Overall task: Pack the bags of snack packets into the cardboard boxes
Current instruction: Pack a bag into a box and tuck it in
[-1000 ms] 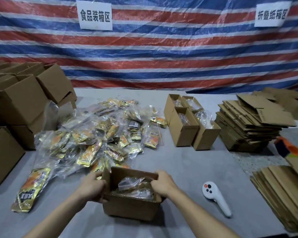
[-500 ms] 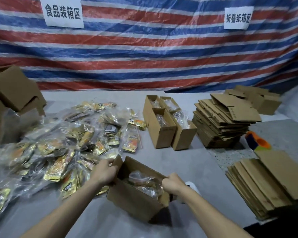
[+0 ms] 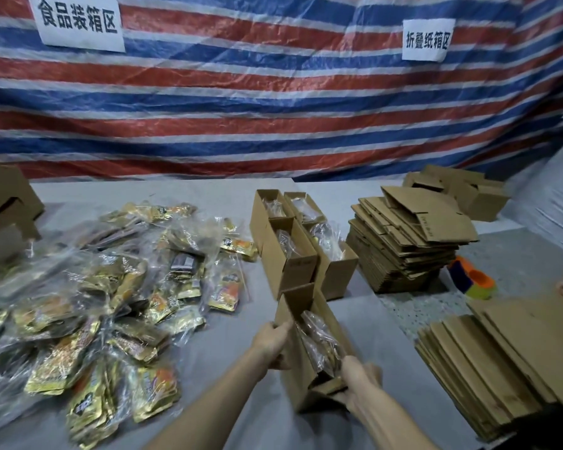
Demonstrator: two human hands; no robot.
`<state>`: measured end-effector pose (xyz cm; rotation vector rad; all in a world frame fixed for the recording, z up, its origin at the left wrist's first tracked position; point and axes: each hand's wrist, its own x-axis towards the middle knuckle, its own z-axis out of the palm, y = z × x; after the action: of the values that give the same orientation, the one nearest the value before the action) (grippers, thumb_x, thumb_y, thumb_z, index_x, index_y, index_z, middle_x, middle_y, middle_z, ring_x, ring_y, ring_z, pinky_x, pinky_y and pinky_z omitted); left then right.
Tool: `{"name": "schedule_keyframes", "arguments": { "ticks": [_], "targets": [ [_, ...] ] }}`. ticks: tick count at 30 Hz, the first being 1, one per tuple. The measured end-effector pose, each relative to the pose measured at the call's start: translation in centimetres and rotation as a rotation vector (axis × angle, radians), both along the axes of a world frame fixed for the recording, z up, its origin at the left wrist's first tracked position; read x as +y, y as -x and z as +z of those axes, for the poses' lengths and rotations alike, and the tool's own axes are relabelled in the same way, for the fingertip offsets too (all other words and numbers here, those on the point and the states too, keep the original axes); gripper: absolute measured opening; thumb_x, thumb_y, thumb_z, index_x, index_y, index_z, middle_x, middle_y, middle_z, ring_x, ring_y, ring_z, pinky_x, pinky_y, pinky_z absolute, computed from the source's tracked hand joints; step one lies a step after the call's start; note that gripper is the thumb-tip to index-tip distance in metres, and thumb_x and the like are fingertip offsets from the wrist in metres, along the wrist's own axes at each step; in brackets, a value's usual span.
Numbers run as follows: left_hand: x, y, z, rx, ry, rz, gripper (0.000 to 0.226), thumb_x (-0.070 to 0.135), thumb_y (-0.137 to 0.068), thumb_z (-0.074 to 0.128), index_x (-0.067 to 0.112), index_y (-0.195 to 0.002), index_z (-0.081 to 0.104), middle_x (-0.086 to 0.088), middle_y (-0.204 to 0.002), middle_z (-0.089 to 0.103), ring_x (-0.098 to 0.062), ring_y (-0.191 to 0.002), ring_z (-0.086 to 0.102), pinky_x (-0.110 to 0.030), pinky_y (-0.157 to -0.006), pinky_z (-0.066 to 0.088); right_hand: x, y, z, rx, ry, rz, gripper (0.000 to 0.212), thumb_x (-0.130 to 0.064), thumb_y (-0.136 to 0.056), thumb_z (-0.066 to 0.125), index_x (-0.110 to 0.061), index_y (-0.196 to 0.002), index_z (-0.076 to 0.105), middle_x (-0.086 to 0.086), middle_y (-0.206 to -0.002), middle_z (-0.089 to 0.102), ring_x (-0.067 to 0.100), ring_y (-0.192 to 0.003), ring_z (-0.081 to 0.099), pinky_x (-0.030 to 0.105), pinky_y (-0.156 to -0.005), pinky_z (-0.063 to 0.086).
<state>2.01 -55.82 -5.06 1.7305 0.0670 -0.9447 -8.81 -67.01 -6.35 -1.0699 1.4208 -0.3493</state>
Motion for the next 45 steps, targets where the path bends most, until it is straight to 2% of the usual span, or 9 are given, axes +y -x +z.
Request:
{"name": "schedule_keyframes", "arguments": {
  "ticks": [5, 12, 17, 25, 29, 33, 35, 40, 45],
  "targets": [
    [-3.3, -1.7, 0.0, 0.007, 0.134, -0.004, 0.028, 0.044, -0.102, 0.046, 0.019, -0.112, 0.055, -0.004, -0.1, 0.06, -0.019, -0.084, 0.056, -0.023, -0.06, 0.052, -1.8, -2.6, -0.3, -0.023, 0.006, -0.018, 0.007, 0.008, -0.087, 0.046, 0.006, -0.09, 0.052, 0.024, -0.095, 0.059, 0.041, -0.075, 0.064, 0.038, -0.034, 0.051],
    [-5.8, -4.9, -1.1, -0.05, 0.129, 0.035, 0.042, 0.037, -0.097, 0.059, 0.008, -0.128, 0.054, -0.013, -0.116, 0.063, -0.026, -0.104, 0.061, -0.034, -0.089, 0.052, -4.8, -7.4, -0.6, -0.051, -0.042, -0.035, 0.017, 0.012, -0.085, 0.047, 0.005, -0.095, 0.058, 0.026, -0.095, 0.064, 0.045, -0.081, 0.065, 0.062, -0.056, 0.057],
    [-5.6, -7.0, -1.5, -0.005, 0.179, 0.093, 0.013, 0.027, -0.099, 0.057, 0.016, -0.092, 0.057, 0.002, -0.081, 0.055, -0.012, -0.07, 0.054, -0.026, -0.071, 0.052, -5.8, -9.7, -1.4, -0.048, -0.053, -0.064, 0.009, 0.01, -0.084, 0.053, 0.001, -0.085, 0.056, 0.023, -0.089, 0.063, 0.042, -0.074, 0.065, 0.052, -0.046, 0.056],
    [-0.7, -7.8, -2.1, -0.055, 0.094, 0.038, 0.016, 0.03, -0.099, 0.055, 0.016, -0.102, 0.062, -0.003, -0.09, 0.058, -0.018, -0.078, 0.055, -0.029, -0.073, 0.053, -5.1, -12.1, -0.2, -0.095, -0.074, 0.045, 0.018, 0.006, -0.092, 0.052, 0.001, -0.108, 0.056, 0.023, -0.115, 0.06, 0.042, -0.096, 0.064, 0.05, -0.063, 0.059],
    [5.1, -7.7, -1.7, -0.133, 0.068, 0.068, 0.014, 0.025, -0.097, 0.055, 0.02, -0.085, 0.061, -0.006, -0.09, 0.055, -0.021, -0.079, 0.051, -0.03, -0.069, 0.048, -3.7, -12.2, -0.2, -0.166, -0.111, 0.099, 0.044, -0.021, -0.097, 0.058, -0.009, -0.138, 0.046, 0.02, -0.135, 0.053, 0.036, -0.114, 0.057, 0.048, -0.08, 0.054],
    [11.4, -7.5, -1.4, -0.222, 0.021, 0.146, 0.012, 0.018, -0.098, 0.054, 0.011, -0.098, 0.063, -0.01, -0.09, 0.054, -0.021, -0.07, 0.048, -0.025, -0.056, 0.04, 3.2, -11.0, -0.7, -0.099, -0.17, 0.186, 0.067, -0.064, -0.086, 0.056, -0.013, -0.129, 0.051, 0.013, -0.117, 0.057, 0.036, -0.103, 0.061, 0.044, -0.08, 0.055],
    [14.4, -7.3, -1.0, -0.261, 0.014, 0.188, 0.014, 0.018, -0.098, 0.055, 0.011, -0.1, 0.066, -0.011, -0.088, 0.056, -0.017, -0.063, 0.046, -0.025, -0.054, 0.039, 7.7, -10.8, -0.8, -0.113, -0.212, 0.321, 0.05, -0.057, -0.09, 0.055, -0.011, -0.111, 0.058, 0.012, -0.102, 0.059, 0.033, -0.086, 0.062, 0.038, -0.069, 0.052],
    [22.7, -7.1, 0.1, -0.369, 0.019, 0.292, 0.021, 0.016, -0.096, 0.056, 0.007, -0.11, 0.068, -0.003, -0.089, 0.068, -0.016, -0.075, 0.059, -0.032, -0.068, 0.049, 16.2, -12.1, -0.7, -0.17, -0.104, 0.647, 0.025, -0.025, -0.098, 0.058, -0.002, -0.108, 0.061, 0.012, -0.111, 0.066, 0.031, -0.096, 0.067, 0.042, -0.083, 0.054],
    [33.0, -8.0, 1.0, -0.611, -0.174, 0.418, 0.019, 0.021, -0.097, 0.057, 0.015, -0.113, 0.067, 0.009, -0.097, 0.067, -0.006, -0.083, 0.062, -0.011, -0.062, 0.044, 21.7, -14.7, 1.2, -0.303, 0.051, 0.856, 0.011, -0.017, -0.095, 0.062, -0.009, -0.098, 0.069, 0.009, -0.089, 0.073, 0.024, -0.073, 0.068, 0.032, -0.062, 0.054]
  ]
}}
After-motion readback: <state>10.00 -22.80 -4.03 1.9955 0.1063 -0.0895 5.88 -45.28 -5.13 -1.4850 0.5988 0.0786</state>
